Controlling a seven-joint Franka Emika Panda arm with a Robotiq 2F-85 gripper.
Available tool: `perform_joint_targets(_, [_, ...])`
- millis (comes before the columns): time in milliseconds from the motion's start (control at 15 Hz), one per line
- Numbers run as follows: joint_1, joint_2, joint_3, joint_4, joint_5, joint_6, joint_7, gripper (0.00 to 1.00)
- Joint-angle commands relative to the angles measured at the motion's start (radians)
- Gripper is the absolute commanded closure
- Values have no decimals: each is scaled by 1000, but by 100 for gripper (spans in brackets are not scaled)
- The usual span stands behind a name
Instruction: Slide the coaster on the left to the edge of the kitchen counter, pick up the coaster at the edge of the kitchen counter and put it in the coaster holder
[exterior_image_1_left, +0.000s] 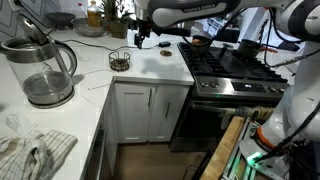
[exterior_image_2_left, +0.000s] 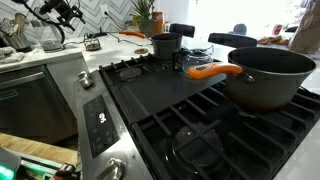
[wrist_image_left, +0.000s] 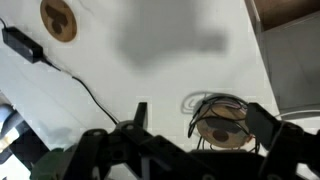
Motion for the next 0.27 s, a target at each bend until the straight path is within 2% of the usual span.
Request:
perform_joint_targets(0, [17,-16,-39,-24,33,0,8,0])
perform_joint_targets(200, [8,-45,-42,-66,52,2,26,0])
